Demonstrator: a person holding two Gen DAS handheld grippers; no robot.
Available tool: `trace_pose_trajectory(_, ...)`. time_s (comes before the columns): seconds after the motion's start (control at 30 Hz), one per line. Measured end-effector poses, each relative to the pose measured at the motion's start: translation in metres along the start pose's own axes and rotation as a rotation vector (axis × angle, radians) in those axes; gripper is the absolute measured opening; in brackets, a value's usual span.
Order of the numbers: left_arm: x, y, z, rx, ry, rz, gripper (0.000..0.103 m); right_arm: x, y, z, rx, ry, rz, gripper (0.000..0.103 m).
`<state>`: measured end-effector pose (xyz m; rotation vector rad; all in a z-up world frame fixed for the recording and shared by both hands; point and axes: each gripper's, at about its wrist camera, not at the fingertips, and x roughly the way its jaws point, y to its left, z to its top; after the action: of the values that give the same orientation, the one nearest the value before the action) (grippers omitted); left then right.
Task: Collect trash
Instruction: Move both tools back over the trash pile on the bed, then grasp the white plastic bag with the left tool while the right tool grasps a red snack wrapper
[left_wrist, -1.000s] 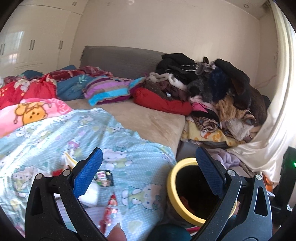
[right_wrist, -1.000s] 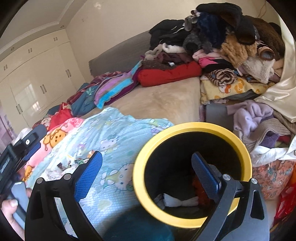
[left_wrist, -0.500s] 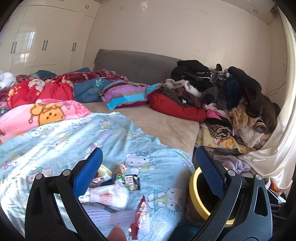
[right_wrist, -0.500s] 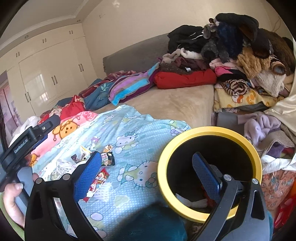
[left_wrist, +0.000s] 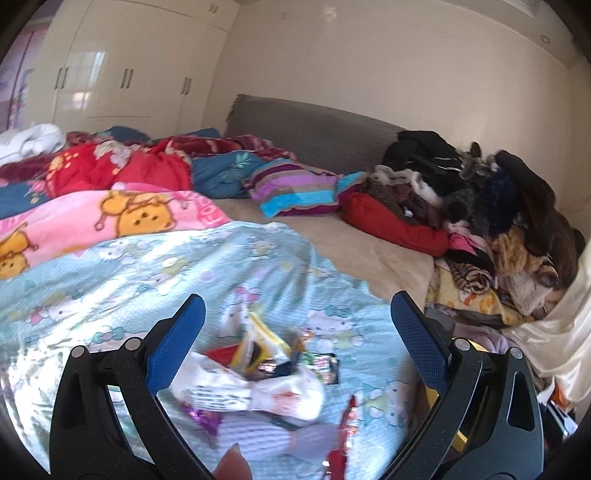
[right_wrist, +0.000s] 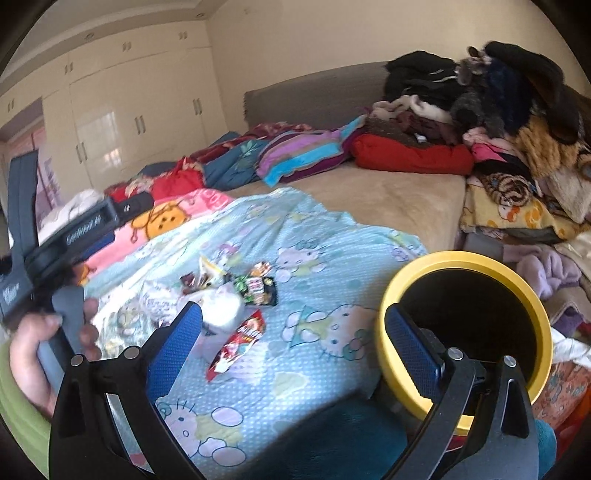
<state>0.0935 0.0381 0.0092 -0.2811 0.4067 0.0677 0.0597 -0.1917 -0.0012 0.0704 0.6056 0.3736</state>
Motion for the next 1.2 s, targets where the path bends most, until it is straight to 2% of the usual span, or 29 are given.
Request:
trace_pose_trajectory(0.3, 0.006, 0.051, 0.000, -0.093, 0.018, 0.085, 0.092, 0.033, 0.036, -0.015, -0.080, 0.076, 0.034, 0.096)
trace_pose_trajectory(0.6, 0.022, 0.081, -0.013, -0.134, 0.078, 0.116, 0.092, 0.054, 0.051, -0.028, -0.116, 0.124, 0.056, 0.096)
trace_pose_trajectory(0.7, 0.029, 0.089, -0.022, -0.146, 0.111, 0.138, 0.092, 0.065, 0.056, -0.032, -0.125, 0.151, 0.063, 0.086)
trace_pose_trajectory(0.83, 0.038, 0.100, -0.036, -0.183, 0.166, 0.109, 0.092, 0.078, 0.063, -0.037, -0.165, 0.158, 0.071, 0.079)
trace_pose_trajectory(0.9, 0.042, 0.103, -0.041, -0.203, 0.184, 0.083, 0.092, 0.089, 0.064, -0.040, -0.172, 0.190, 0.074, 0.071)
trace_pose_trajectory(0.97, 0.045, 0.106, -0.045, -0.217, 0.202, 0.068, 0.092, 0.099, 0.063, -0.043, -0.167, 0.230, 0.086, 0.053)
trace_pose_trajectory(1.0, 0.047, 0.106, -0.047, -0.224, 0.209, 0.063, 0.092, 0.101, 0.063, -0.045, -0.164, 0.242, 0.092, 0.049)
trace_pose_trajectory(1.07, 0.051, 0.106, -0.052, -0.239, 0.227, 0.049, 0.092, 0.106, 0.061, -0.047, -0.158, 0.269, 0.109, 0.027)
trace_pose_trajectory(1.13, 0.055, 0.107, -0.057, -0.252, 0.247, 0.043, 0.092, 0.108, 0.061, -0.050, -0.157, 0.283, 0.114, 0.016)
trace_pose_trajectory(1.2, 0.059, 0.108, -0.062, -0.266, 0.265, 0.033, 0.092, 0.107, 0.061, -0.052, -0.158, 0.284, 0.119, 0.013)
